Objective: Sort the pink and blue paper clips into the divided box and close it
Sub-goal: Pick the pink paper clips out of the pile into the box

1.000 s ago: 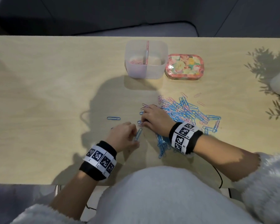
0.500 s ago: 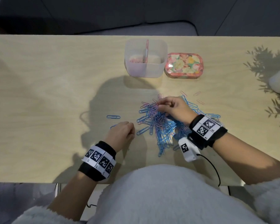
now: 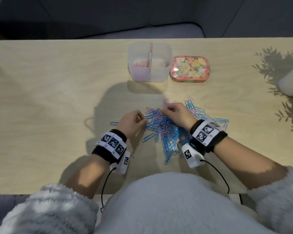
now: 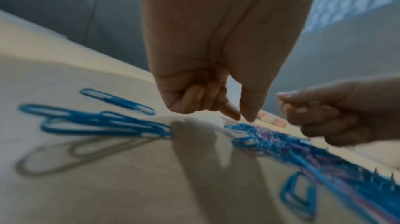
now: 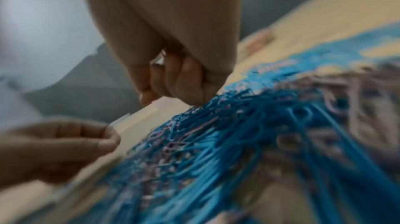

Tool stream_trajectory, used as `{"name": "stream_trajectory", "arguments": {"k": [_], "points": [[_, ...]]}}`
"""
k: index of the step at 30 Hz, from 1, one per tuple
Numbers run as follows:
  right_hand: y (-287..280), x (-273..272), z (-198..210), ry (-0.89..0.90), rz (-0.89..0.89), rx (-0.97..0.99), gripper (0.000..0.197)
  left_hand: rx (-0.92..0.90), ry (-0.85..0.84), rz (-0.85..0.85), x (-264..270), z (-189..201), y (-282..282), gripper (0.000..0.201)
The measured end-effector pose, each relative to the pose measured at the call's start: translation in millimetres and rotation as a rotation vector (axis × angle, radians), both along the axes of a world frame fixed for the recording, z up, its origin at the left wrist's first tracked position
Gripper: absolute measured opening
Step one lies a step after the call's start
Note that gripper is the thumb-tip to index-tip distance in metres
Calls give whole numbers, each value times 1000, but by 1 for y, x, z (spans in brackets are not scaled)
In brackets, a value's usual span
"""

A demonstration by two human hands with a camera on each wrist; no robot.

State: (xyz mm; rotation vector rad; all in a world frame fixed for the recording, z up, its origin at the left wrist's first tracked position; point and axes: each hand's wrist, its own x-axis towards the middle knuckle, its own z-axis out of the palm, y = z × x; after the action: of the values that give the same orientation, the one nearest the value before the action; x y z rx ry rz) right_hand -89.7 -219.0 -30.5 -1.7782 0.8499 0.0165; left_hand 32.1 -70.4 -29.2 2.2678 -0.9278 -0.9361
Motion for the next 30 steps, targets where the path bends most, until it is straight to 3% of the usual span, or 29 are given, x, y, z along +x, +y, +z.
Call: {"name": "stream_trajectory", "arguments": {"k": [3,6,9,13,17,21,24,28,30], "points": [[8,9,2,114,268,-433,9,84,-103,-71,1,-5,0,18],[11,12,-1,198,386,-596,11,84,-205,-51,4,-5,5,13],[6,4,-3,236,428,-583,11,56,-281,-55,7,-3,13,13],[0,-16,0,198,456,-464,6,15,-190,-185,-2,-5,17,14],[-15,-24,8,6,89,3,28,7,-194,-213,-7,-8,14,14],[-24,-10,12,-107,-190,344,24,65,-175,-272,-5,-8,11,9],[-22,7,11,-79,-159,282,25,131,-137,-289,-1,-7,13,17],[-15,24,4,11,-15,-11,41,146,48,-207,19,6,17,23],[-13,28,1,22,121,-182,31,133,72,-199,30,15,19,18]]}}
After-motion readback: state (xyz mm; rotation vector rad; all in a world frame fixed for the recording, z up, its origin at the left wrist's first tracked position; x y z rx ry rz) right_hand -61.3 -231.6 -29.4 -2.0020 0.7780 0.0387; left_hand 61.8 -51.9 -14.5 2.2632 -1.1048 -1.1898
